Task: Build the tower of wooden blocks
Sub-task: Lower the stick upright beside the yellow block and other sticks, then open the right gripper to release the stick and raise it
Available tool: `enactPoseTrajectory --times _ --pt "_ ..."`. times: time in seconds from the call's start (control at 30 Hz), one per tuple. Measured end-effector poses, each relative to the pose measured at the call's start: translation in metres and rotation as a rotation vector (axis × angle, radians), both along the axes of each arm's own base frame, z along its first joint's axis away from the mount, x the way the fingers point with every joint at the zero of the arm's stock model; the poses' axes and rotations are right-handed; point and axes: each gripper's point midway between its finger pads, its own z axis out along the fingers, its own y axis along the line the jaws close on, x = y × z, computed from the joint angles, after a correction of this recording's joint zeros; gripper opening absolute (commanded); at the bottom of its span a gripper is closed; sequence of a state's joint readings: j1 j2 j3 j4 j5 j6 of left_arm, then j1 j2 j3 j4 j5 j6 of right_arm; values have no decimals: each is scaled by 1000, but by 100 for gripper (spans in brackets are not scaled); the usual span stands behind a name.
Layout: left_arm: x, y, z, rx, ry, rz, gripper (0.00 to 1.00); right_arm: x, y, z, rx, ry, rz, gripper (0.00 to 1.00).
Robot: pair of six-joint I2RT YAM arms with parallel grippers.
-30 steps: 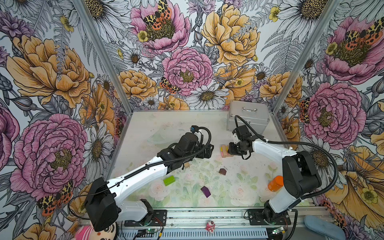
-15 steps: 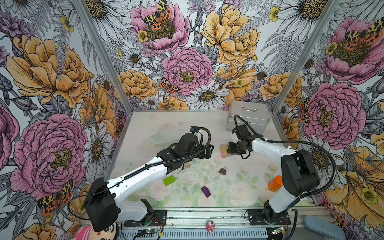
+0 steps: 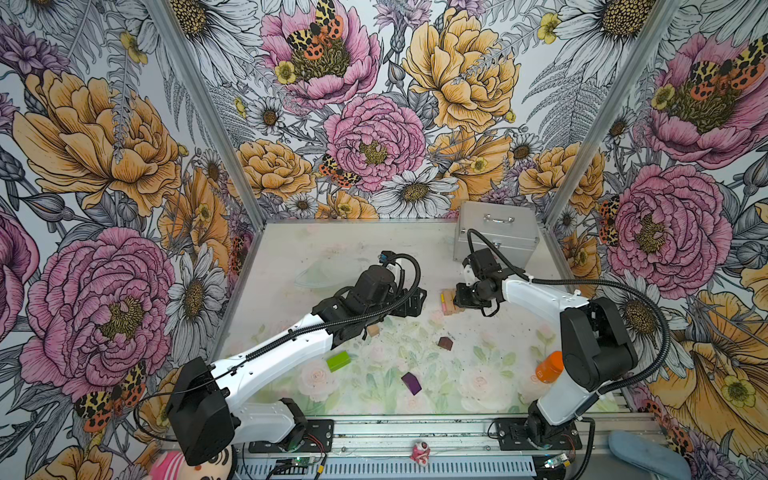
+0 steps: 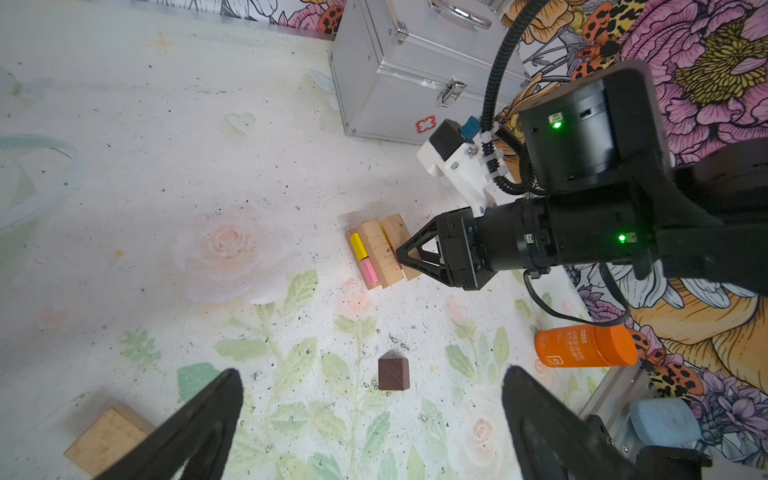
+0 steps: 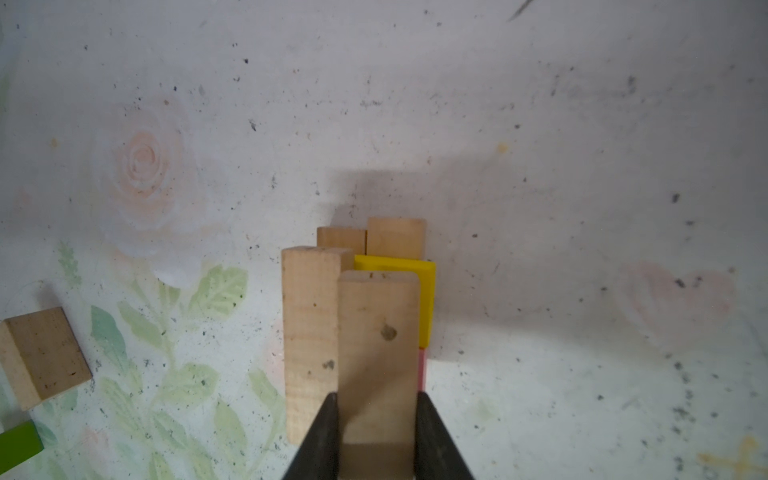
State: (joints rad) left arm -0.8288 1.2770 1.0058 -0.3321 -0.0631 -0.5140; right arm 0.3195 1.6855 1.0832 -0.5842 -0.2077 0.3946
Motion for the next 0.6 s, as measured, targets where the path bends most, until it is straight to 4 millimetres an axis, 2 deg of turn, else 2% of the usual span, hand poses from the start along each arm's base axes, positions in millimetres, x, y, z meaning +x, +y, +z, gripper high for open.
enactPoseTrajectory --times 0.6 --pt "0 0 0 1 0 0 97 2 1 -1 -1 0 4 38"
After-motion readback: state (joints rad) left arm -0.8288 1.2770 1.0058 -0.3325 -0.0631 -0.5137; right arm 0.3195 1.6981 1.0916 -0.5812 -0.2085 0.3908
